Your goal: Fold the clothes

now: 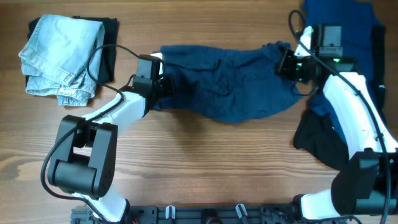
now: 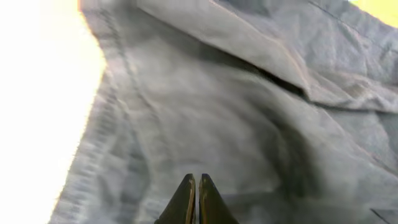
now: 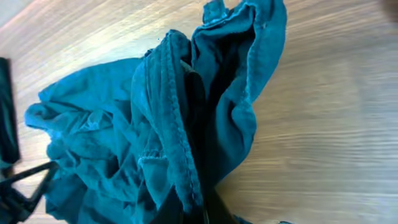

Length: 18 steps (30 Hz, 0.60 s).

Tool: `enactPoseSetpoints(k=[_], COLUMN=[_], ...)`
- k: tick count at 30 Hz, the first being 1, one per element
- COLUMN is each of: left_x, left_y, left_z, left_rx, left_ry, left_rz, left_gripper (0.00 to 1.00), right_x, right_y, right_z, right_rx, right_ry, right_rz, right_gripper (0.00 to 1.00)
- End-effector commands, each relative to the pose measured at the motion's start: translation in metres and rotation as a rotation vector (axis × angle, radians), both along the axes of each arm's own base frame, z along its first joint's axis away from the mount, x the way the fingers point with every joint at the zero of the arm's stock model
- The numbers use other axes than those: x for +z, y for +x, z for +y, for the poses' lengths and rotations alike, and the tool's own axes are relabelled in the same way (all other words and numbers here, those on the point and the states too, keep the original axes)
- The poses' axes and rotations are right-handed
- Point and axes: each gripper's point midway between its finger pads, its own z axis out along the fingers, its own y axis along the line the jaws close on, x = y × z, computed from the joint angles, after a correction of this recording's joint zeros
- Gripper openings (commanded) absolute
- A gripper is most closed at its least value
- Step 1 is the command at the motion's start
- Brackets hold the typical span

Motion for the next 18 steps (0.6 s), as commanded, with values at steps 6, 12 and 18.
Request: enactPoseSetpoints(k=[6, 12, 18], left_x=[0.007, -0.016, -0.034], left_y=[0.005, 0.007, 0.011], left_z=[0.003, 0.013, 0.027], left_rx=[0.011, 0.047, 0.078], left_ry=[0.007, 0.063, 0.099], left_rz=[-0.033, -0.012, 0.003], left_gripper=[0.04, 0.04, 0.04], right_x=[0.012, 0.008, 0.008], right_y=[-0.004, -0.011, -0.012], right_z=[-0.012, -0.015, -0.014], right_rx=[0.030, 0.047, 0.066], right_ry=[-0.038, -0.047, -0.047], right_rz=[-0.021, 0.006, 0.005], right_gripper=[0.04, 0.04, 0.04])
